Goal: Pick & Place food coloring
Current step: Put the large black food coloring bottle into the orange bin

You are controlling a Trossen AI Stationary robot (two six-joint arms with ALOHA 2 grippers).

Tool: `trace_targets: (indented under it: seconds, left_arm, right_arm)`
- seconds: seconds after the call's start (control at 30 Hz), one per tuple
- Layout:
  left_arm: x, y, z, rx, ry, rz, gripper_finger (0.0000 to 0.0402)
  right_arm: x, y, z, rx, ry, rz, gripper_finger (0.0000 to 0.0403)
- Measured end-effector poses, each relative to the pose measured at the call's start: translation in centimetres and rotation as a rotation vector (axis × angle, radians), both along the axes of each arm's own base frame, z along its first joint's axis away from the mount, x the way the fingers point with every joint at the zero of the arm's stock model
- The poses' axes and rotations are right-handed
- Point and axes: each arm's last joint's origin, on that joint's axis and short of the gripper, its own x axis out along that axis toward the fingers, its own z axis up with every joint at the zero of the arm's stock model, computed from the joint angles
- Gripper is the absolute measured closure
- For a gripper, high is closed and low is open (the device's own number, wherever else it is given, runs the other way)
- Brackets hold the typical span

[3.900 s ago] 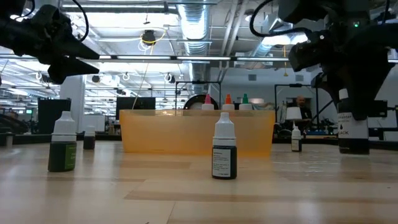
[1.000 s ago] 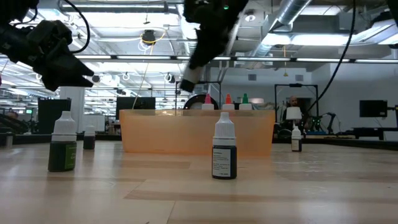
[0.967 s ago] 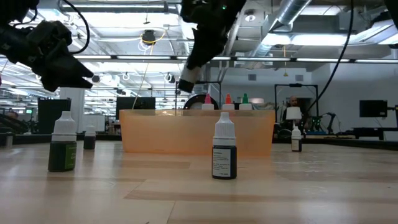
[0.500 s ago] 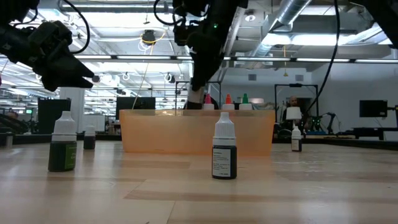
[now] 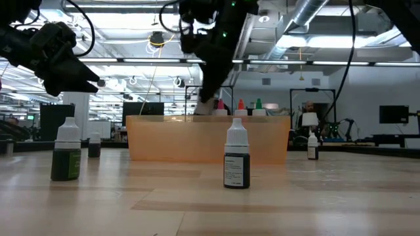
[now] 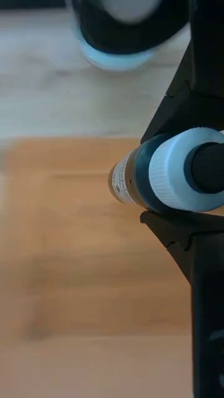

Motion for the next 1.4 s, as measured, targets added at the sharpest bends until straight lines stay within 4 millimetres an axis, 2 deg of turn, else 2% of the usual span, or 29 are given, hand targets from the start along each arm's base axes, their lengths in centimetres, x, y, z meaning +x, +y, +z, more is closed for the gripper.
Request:
trace_targets:
  seconds: [0.27, 0.67, 1.0, 1.4]
  left_arm:
    - [0.0, 0.0, 0.0, 0.0, -0.003, 0.001, 0.0167]
    - [0.0, 0.0, 0.0, 0.0, -0.003, 0.002, 0.0167]
    - [0.0, 0.0, 0.0, 0.0, -0.003, 0.003, 0.0167]
    - [0.0, 0.0, 0.0, 0.001, -0.004, 0.003, 0.0167]
  right_arm:
    - [0.9, -0.7, -2.4, -0.013, 0.043, 0.015, 0.0252]
    - [0.9, -1.5, -2.6, -0.012, 0.044, 0.028, 0.0253]
    - [1.0, -1.5, -2.6, 0.002, 0.038, 0.076, 0.0239]
    - [1.0, -1.7, -3.1, 0.011, 0.042, 0.081, 0.0243]
